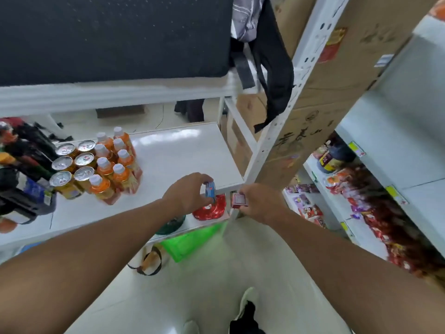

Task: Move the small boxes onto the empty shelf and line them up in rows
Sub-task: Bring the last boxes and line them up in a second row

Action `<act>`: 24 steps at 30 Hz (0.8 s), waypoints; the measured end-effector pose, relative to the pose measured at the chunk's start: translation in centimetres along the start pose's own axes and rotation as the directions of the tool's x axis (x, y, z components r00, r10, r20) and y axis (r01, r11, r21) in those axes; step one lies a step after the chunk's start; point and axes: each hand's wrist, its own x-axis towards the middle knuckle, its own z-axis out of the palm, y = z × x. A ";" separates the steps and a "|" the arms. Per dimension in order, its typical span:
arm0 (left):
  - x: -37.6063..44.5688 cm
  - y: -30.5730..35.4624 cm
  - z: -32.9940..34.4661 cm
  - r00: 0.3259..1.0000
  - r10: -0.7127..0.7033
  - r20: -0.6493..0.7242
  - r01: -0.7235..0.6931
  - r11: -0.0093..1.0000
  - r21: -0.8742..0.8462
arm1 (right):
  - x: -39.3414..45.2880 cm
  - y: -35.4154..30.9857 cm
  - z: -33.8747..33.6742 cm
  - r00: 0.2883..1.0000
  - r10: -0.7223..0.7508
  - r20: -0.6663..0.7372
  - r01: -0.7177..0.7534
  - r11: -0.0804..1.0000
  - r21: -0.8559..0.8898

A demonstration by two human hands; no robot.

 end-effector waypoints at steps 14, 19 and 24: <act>3.6 21.5 9.5 0.860 0.436 0.264 -0.496 0.835 0.237 | -19.7 15.9 -0.7 0.873 0.487 0.010 -0.487 0.872 0.054; 3.9 33.0 14.6 0.762 0.546 0.348 -0.637 0.727 0.255 | -28.2 22.9 -0.5 0.784 0.621 0.023 -0.619 0.779 0.099; 3.7 42.1 20.1 0.686 0.606 0.404 -0.718 0.653 0.241 | -36.0 30.6 0.1 0.712 0.702 -0.007 -0.698 0.709 0.102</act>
